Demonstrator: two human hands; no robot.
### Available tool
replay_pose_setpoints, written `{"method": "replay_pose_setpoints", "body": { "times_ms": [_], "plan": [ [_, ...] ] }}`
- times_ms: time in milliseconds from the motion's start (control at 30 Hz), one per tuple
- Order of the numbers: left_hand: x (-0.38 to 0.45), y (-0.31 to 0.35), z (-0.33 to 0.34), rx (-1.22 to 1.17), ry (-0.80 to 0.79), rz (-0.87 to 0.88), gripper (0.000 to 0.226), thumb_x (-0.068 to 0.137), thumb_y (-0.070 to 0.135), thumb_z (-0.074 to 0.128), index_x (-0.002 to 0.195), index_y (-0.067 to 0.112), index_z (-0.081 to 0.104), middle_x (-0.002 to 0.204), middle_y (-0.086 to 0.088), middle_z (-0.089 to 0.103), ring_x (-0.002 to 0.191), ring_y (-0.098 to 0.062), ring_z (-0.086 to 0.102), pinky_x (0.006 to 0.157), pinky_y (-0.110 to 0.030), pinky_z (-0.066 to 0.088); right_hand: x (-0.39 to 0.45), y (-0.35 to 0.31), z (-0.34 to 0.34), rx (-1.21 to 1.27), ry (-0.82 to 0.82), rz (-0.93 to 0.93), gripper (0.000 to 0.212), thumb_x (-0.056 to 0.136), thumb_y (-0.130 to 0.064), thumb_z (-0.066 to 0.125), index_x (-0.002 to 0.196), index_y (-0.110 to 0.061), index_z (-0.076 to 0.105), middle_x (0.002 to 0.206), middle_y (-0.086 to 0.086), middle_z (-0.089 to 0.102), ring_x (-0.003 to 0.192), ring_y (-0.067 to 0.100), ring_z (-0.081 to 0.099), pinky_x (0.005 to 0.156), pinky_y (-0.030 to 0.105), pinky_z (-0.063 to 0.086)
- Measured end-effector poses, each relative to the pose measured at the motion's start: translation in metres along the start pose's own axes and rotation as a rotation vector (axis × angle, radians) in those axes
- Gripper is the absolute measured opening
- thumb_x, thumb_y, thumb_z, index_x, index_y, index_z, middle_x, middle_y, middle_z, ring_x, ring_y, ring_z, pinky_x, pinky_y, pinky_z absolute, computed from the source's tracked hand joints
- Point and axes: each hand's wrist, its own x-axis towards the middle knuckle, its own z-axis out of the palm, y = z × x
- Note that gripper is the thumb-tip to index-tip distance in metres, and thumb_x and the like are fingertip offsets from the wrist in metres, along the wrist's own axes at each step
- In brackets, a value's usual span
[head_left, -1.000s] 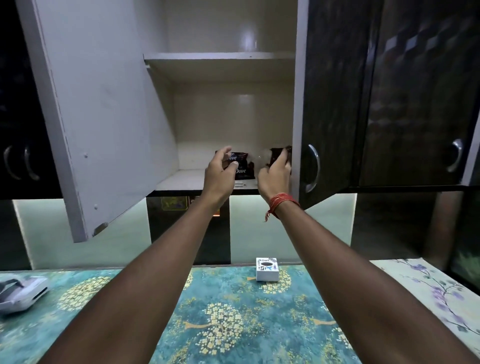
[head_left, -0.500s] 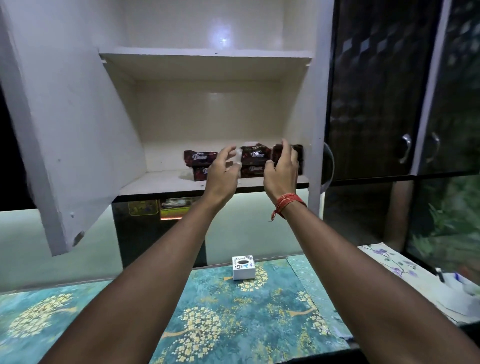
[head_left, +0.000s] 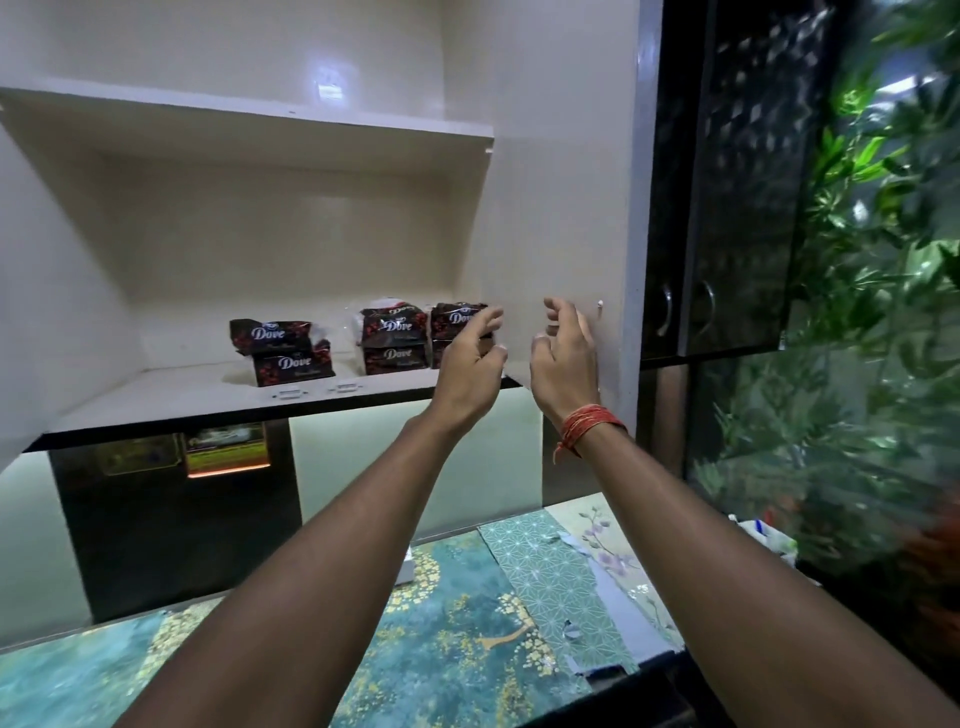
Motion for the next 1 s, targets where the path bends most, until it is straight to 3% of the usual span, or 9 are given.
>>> {"method": "replay_pose_setpoints", "body": {
  "times_ms": [133, 267, 367, 433, 533, 733, 900, 1000],
  "plan": [
    [0.003, -0.003, 0.044, 0.068, -0.113, -0.029, 0.057, 0.09, 0.001, 0.048, 0.145, 0.016, 0.046, 0.149, -0.008, 0.049, 0.133, -0.026, 0.048, 0.113, -0.046, 0.04, 0.006, 0.026, -0.035, -0.235, 0.026, -0.147, 0.05, 0.089, 0.002, 0.039, 0.137, -0.01, 0.046, 0.134, 0.014, 0.051, 0.119, 0.028, 0.051, 0.099, 0.036, 0.044],
    [0.006, -0.014, 0.091, 0.2, -0.214, 0.018, 0.065, 0.087, -0.001, 0.05, 0.149, 0.02, 0.04, 0.158, -0.005, 0.036, 0.146, -0.024, 0.033, 0.121, -0.042, 0.027, 0.014, 0.057, -0.075, -0.622, 0.012, -0.321, 0.054, 0.082, 0.008, 0.044, 0.134, -0.008, 0.049, 0.135, 0.017, 0.052, 0.129, 0.036, 0.045, 0.104, 0.047, 0.045],
    [0.011, -0.026, 0.125, 0.32, -0.27, 0.028, 0.075, 0.086, 0.003, 0.053, 0.152, 0.029, 0.03, 0.166, -0.001, 0.016, 0.153, -0.025, 0.017, 0.122, -0.044, 0.023, 0.022, 0.082, -0.101, -0.875, -0.042, -0.367, 0.052, 0.079, 0.004, 0.04, 0.128, -0.005, 0.052, 0.14, 0.023, 0.049, 0.139, 0.041, 0.036, 0.111, 0.05, 0.037],
    [0.015, -0.032, 0.145, 0.369, -0.297, 0.033, 0.08, 0.084, 0.005, 0.053, 0.154, 0.033, 0.024, 0.168, 0.001, 0.006, 0.154, -0.029, 0.011, 0.121, -0.05, 0.025, 0.028, 0.096, -0.113, -1.008, -0.078, -0.375, 0.05, 0.081, -0.003, 0.031, 0.125, -0.004, 0.054, 0.143, 0.024, 0.046, 0.142, 0.04, 0.033, 0.114, 0.049, 0.032],
    [0.021, -0.036, 0.167, 0.434, -0.357, 0.043, 0.086, 0.084, 0.003, 0.053, 0.156, 0.033, 0.015, 0.168, 0.0, -0.005, 0.154, -0.033, 0.007, 0.122, -0.05, 0.022, 0.038, 0.112, -0.121, -1.141, -0.157, -0.374, 0.053, 0.084, -0.008, 0.024, 0.129, -0.001, 0.05, 0.153, 0.024, 0.033, 0.147, 0.039, 0.023, 0.12, 0.049, 0.021],
    [0.027, -0.042, 0.18, 0.451, -0.339, 0.053, 0.097, 0.081, 0.0, 0.058, 0.155, 0.039, 0.007, 0.167, 0.003, -0.012, 0.152, -0.039, 0.011, 0.118, -0.051, 0.03, 0.045, 0.124, -0.116, -1.188, -0.167, -0.35, 0.053, 0.088, -0.006, 0.035, 0.14, -0.001, 0.039, 0.161, 0.021, 0.015, 0.15, 0.039, 0.007, 0.122, 0.05, 0.007],
    [0.029, -0.042, 0.17, 0.426, -0.339, 0.077, 0.09, 0.081, 0.001, 0.055, 0.156, 0.033, 0.016, 0.168, -0.001, -0.005, 0.152, -0.034, 0.017, 0.119, -0.048, 0.029, 0.04, 0.127, -0.1, -1.088, -0.054, -0.32, 0.046, 0.087, -0.009, 0.044, 0.132, -0.001, 0.049, 0.158, 0.022, 0.026, 0.149, 0.04, 0.015, 0.121, 0.055, 0.011],
    [0.028, -0.036, 0.157, 0.343, -0.314, 0.068, 0.074, 0.087, 0.0, 0.054, 0.154, 0.022, 0.029, 0.167, -0.006, 0.015, 0.152, -0.024, 0.021, 0.121, -0.036, 0.025, 0.039, 0.119, -0.082, -0.942, 0.061, -0.285, 0.044, 0.087, -0.018, 0.042, 0.128, -0.007, 0.054, 0.148, 0.02, 0.042, 0.143, 0.039, 0.03, 0.12, 0.056, 0.014]
  ]
}}
